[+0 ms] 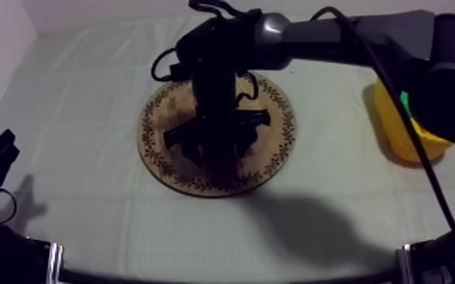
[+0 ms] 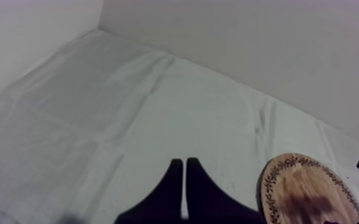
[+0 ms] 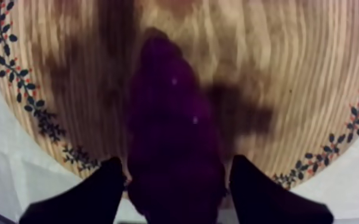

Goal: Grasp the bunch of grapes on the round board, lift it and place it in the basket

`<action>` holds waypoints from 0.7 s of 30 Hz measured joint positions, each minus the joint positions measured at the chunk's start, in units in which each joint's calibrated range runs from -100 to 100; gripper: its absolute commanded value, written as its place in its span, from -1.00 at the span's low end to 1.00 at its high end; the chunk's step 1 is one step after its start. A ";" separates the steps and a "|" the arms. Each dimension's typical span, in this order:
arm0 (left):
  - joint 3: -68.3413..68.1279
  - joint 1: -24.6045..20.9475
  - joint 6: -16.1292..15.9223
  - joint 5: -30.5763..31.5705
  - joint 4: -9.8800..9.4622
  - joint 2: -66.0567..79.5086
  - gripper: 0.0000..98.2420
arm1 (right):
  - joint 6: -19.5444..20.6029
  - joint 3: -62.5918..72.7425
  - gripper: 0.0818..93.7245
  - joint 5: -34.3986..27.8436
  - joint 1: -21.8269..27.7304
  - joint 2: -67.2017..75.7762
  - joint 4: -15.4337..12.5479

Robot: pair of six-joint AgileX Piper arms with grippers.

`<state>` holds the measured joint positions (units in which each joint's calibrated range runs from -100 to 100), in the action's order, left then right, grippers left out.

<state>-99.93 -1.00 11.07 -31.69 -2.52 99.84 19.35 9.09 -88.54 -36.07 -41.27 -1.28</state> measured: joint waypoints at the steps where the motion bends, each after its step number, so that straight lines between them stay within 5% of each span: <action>1: 0.00 0.00 0.00 0.00 0.00 0.00 -1.00 | -0.12 0.00 -0.05 0.32 0.04 -0.31 0.00; 8: 0.00 0.00 0.00 0.00 0.00 0.00 -1.00 | -0.64 -0.22 -0.28 1.01 0.04 -1.10 -0.70; 21: 0.00 0.00 0.00 0.00 0.00 0.00 -1.00 | -2.00 -3.17 -0.32 1.20 0.47 6.03 0.42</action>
<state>-99.93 -1.00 11.07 -31.69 -2.52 99.84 17.35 5.91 -87.34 -35.60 -35.24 -0.86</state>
